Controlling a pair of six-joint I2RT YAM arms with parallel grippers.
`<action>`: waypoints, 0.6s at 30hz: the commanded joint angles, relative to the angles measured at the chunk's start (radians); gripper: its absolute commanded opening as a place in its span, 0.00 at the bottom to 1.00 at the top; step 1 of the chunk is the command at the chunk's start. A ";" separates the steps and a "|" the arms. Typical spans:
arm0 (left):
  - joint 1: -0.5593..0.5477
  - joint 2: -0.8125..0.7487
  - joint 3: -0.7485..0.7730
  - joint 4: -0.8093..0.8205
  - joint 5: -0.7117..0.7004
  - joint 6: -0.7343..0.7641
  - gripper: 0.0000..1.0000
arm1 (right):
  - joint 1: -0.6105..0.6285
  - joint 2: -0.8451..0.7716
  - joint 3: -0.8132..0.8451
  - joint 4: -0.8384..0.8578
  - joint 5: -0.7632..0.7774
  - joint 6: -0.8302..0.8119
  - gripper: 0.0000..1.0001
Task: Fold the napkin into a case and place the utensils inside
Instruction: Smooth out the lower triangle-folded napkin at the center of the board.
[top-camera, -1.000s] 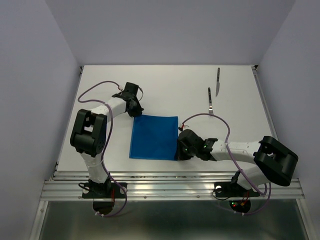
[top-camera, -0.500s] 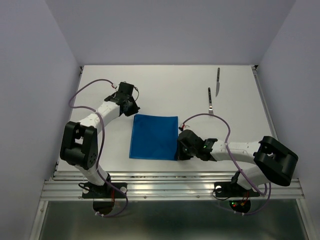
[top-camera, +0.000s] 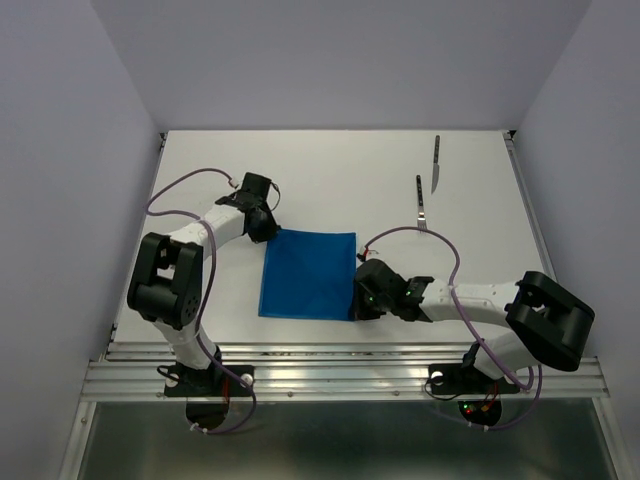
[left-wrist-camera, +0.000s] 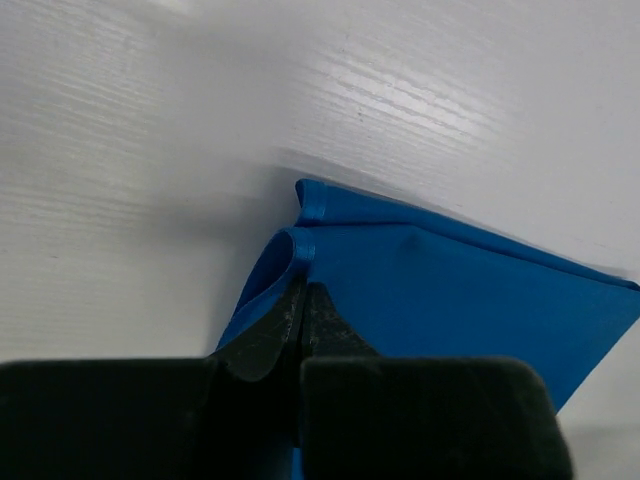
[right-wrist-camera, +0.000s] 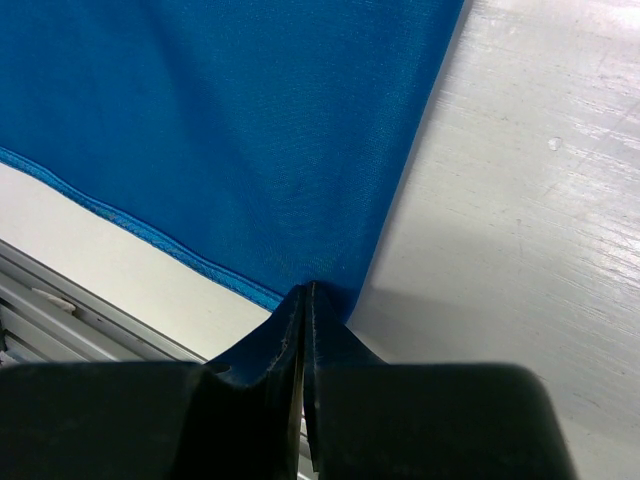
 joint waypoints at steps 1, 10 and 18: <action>0.004 0.017 0.061 0.003 -0.012 0.015 0.09 | 0.005 0.015 0.010 -0.054 0.057 -0.011 0.05; 0.006 0.117 0.119 -0.006 -0.038 0.020 0.08 | 0.005 0.023 0.005 -0.052 0.058 -0.006 0.04; 0.006 0.188 0.121 0.023 -0.030 0.012 0.08 | 0.005 0.032 -0.008 -0.051 0.068 0.000 0.05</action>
